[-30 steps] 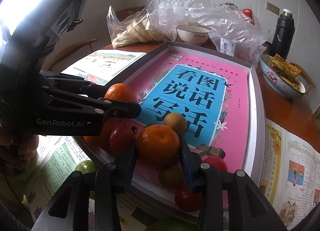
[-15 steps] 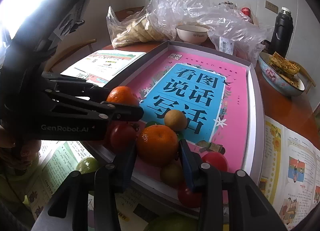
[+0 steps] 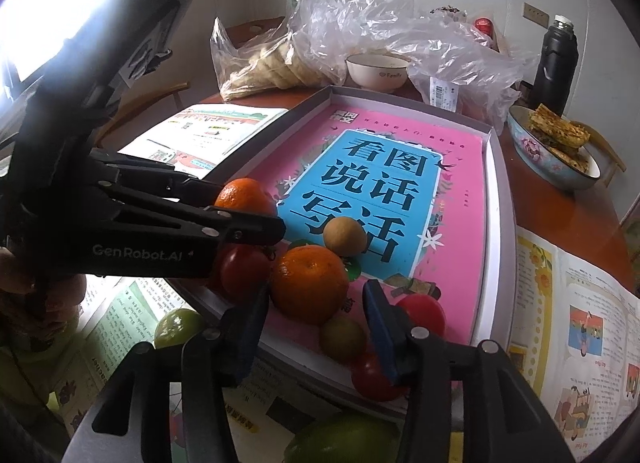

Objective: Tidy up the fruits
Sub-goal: 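Lower the mandarins into the box and open both grippers, then withdraw both open grippers from the box toward the green fruits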

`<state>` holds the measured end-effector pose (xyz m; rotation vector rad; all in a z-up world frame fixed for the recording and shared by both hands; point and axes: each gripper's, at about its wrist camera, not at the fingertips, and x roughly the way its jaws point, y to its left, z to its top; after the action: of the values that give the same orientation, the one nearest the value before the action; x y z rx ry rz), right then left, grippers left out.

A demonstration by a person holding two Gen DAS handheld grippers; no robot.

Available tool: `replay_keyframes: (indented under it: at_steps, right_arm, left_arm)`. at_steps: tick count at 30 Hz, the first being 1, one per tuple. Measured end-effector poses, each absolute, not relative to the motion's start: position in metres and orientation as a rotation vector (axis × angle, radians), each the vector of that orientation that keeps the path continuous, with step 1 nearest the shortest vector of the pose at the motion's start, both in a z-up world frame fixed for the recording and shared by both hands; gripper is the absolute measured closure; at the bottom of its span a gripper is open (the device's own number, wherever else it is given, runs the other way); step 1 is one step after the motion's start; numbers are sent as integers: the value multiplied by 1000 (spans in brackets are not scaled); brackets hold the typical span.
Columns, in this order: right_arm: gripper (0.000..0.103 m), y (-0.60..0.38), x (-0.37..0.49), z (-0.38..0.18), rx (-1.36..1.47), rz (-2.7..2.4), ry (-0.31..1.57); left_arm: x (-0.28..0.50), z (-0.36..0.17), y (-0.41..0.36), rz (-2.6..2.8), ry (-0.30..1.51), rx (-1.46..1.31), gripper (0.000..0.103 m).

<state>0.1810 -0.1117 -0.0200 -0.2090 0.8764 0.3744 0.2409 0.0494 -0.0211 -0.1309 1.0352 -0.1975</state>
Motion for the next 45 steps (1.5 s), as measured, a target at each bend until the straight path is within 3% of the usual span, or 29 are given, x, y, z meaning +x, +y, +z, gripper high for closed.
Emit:
replay_keyframes:
  at_steps: [18,22,26,34,45]
  right_arm:
    - [49,-116,171,-11,-209,357,850]
    - [49,-116,169,-9,-203,355,843]
    - [44,-117,166,-7,-196,349,835]
    - [44,-118,159,-3,-198,348,821]
    - [37,-120,149,3,-191,342,796]
  left_arm:
    - [235,-18,55,-199,1037,-175,58]
    - [231,-14,57,-197,1021,-190,49]
    - [227,-10,58,-198,1008,-205,45]
    - [217,1,55,-190,982,-190,35]
    - [202,14,52,-168,953,-158,29]
